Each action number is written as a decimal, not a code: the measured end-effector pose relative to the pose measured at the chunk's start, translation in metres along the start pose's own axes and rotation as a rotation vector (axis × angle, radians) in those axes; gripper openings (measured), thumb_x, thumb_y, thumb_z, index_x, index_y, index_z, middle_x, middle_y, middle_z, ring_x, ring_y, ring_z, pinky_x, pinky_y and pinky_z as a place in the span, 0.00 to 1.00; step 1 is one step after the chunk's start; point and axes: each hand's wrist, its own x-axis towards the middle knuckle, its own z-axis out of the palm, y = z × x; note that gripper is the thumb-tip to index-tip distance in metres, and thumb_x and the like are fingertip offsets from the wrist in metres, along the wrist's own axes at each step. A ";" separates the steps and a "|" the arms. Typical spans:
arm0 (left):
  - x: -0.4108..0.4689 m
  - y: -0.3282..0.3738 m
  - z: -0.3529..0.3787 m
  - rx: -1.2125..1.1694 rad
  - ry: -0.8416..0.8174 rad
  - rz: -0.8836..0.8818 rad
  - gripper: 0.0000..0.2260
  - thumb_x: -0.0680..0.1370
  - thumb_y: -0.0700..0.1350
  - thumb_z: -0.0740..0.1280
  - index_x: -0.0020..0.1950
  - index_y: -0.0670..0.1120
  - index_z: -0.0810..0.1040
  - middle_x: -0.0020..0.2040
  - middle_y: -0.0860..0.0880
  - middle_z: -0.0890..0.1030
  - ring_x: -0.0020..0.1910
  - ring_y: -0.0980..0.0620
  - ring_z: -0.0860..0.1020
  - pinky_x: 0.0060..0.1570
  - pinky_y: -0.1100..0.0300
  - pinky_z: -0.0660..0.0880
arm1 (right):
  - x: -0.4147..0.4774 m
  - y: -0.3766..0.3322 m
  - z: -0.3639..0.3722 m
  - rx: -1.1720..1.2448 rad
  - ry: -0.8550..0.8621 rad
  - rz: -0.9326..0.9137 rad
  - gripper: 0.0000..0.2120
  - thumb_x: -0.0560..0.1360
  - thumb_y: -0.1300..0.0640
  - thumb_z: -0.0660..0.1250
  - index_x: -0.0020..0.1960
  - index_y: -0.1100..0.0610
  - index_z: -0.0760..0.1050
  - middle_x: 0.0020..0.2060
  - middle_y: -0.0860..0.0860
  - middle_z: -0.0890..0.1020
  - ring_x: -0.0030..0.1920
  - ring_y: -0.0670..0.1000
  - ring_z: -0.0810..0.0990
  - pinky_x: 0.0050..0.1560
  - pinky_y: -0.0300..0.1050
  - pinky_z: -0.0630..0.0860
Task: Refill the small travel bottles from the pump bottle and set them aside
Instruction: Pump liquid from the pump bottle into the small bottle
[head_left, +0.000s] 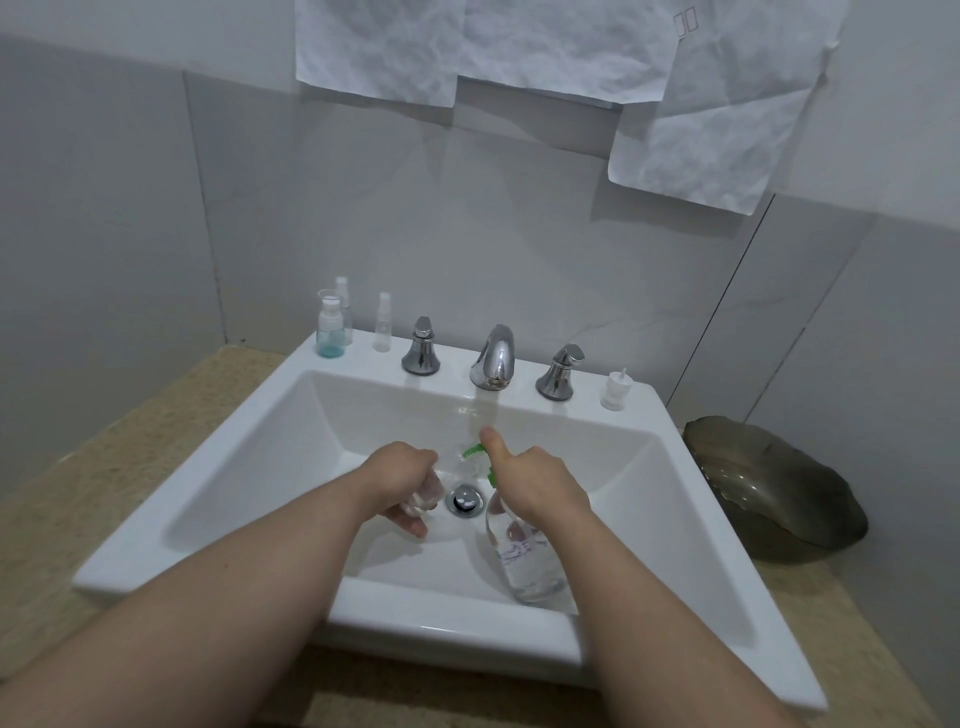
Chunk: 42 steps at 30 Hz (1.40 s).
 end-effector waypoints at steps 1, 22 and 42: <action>0.000 0.000 0.000 0.000 -0.002 0.000 0.21 0.85 0.49 0.58 0.52 0.32 0.81 0.50 0.34 0.83 0.33 0.36 0.81 0.42 0.43 0.85 | 0.000 0.000 0.000 0.003 0.000 -0.002 0.44 0.68 0.21 0.44 0.48 0.55 0.81 0.44 0.50 0.87 0.46 0.55 0.83 0.55 0.52 0.79; -0.003 0.001 0.002 0.041 -0.050 -0.003 0.21 0.86 0.49 0.57 0.46 0.36 0.80 0.38 0.40 0.80 0.27 0.39 0.79 0.44 0.44 0.85 | 0.002 0.000 -0.002 0.049 -0.019 -0.014 0.35 0.68 0.32 0.48 0.46 0.58 0.82 0.44 0.50 0.87 0.46 0.54 0.82 0.55 0.51 0.80; -0.002 0.000 0.001 -0.002 0.000 0.014 0.21 0.86 0.49 0.57 0.46 0.36 0.80 0.41 0.39 0.82 0.30 0.37 0.81 0.43 0.44 0.84 | -0.002 0.000 -0.004 0.013 -0.015 -0.008 0.34 0.75 0.25 0.47 0.45 0.54 0.76 0.32 0.47 0.86 0.44 0.53 0.83 0.52 0.48 0.78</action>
